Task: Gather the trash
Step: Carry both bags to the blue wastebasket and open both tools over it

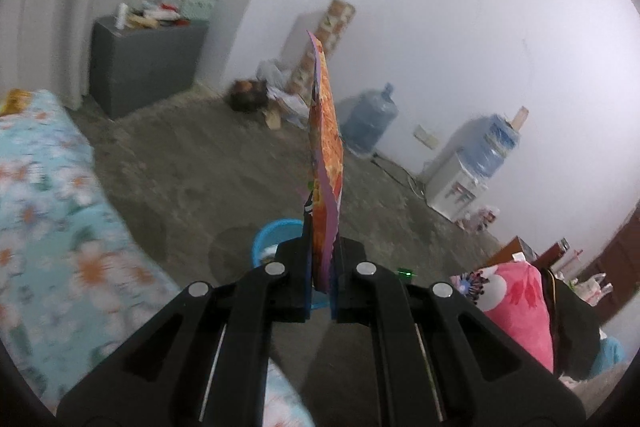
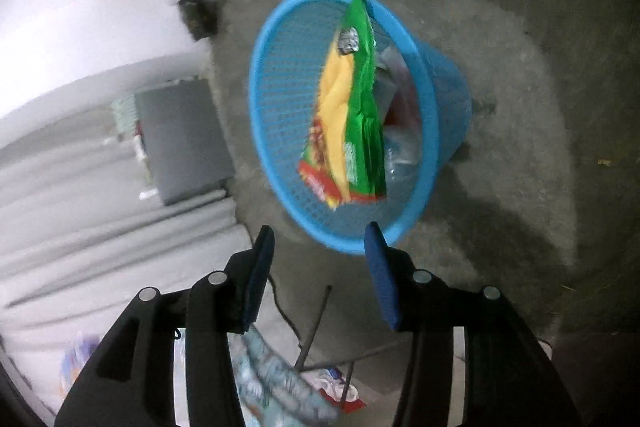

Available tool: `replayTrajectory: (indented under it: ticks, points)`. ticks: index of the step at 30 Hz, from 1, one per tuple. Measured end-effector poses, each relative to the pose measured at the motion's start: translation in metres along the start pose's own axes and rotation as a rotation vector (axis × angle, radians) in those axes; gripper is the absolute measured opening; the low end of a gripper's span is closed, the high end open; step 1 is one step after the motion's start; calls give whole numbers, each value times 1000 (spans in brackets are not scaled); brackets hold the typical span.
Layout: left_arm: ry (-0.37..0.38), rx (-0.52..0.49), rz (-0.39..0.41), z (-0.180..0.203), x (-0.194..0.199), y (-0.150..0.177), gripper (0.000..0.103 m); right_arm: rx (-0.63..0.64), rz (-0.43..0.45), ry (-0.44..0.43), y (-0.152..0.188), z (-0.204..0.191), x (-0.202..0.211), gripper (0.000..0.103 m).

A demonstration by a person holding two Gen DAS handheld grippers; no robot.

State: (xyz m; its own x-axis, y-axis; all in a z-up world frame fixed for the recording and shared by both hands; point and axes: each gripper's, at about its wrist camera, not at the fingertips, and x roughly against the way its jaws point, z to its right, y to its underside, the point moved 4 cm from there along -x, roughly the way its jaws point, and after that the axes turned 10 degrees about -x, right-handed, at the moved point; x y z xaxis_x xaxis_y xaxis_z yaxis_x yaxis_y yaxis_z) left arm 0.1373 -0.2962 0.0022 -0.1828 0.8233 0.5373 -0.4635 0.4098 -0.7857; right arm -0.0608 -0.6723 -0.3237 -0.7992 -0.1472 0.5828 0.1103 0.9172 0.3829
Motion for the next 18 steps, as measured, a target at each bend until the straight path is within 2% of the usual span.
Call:
replayTrajectory:
  ticks: [3, 5, 8, 12, 14, 15, 16, 18]
  points:
    - [20, 12, -90, 4, -51, -7, 4, 42, 2, -23, 15, -5, 33, 47]
    - [57, 77, -163, 1, -95, -9, 4, 45, 0, -52, 25, -13, 49, 47]
    - [100, 219, -237, -14, -150, -6, 4, 52, 7, -119, 29, -11, 81, 47]
    - [136, 488, -336, -45, -230, 18, 6, 149, 41, -180, 32, -37, 102, 47]
    - [89, 636, -419, -64, -266, 47, 16, 161, 59, -172, 30, -39, 107, 47]
    - [78, 672, -449, -67, -276, 60, 27, 149, 55, -177, 29, -37, 108, 47]
    - [62, 720, -487, -72, -287, 75, 32, 131, 49, -182, 27, -34, 109, 47]
    - [35, 800, -525, -79, -293, 99, 33, 96, 42, -203, 24, -29, 113, 47]
